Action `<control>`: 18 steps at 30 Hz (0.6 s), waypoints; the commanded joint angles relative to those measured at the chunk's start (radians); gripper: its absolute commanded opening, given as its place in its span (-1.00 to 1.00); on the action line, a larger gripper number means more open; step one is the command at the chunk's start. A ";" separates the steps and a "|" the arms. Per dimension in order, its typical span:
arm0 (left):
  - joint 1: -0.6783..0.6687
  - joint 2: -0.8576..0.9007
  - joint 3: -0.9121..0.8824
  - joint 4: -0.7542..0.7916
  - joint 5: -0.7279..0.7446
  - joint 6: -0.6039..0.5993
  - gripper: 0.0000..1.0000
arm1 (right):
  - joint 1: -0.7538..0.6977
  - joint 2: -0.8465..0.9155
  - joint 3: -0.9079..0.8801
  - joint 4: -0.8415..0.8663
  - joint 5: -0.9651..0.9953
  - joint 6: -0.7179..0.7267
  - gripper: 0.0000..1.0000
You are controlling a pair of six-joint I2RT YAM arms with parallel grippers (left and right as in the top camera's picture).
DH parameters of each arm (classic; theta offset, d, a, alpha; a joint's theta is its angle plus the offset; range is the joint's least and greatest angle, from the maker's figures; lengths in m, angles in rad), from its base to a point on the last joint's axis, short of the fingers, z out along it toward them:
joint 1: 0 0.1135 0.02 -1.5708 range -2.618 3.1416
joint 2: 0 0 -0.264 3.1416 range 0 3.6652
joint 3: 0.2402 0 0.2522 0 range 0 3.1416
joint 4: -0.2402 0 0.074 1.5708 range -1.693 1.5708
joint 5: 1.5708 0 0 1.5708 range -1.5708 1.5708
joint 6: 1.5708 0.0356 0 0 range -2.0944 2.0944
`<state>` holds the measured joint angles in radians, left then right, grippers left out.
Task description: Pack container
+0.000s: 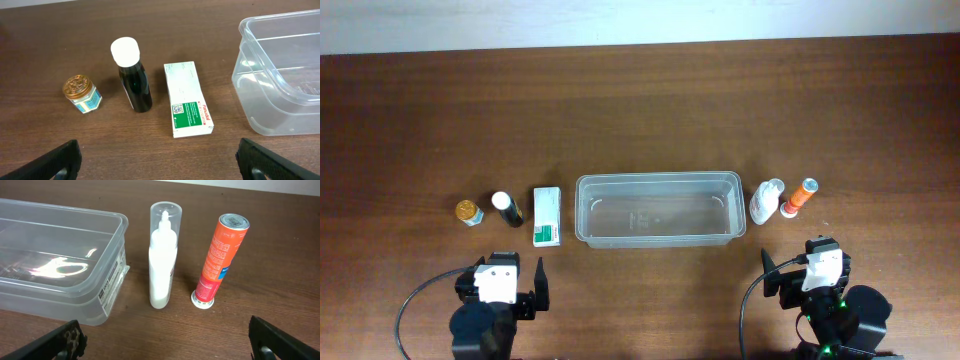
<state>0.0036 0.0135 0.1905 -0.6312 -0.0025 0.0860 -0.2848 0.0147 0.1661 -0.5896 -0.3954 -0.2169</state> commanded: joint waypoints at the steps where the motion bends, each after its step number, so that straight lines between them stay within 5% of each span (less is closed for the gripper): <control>1: 0.006 -0.008 -0.006 0.002 0.014 0.009 0.99 | -0.002 -0.010 -0.007 0.003 -0.019 -0.004 0.97; 18: 0.006 -0.008 -0.006 0.002 0.014 0.009 0.99 | -0.002 -0.010 -0.007 0.011 -0.020 -0.004 0.97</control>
<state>0.0036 0.0135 0.1905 -0.6315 -0.0025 0.0860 -0.2848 0.0147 0.1661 -0.5865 -0.3954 -0.2173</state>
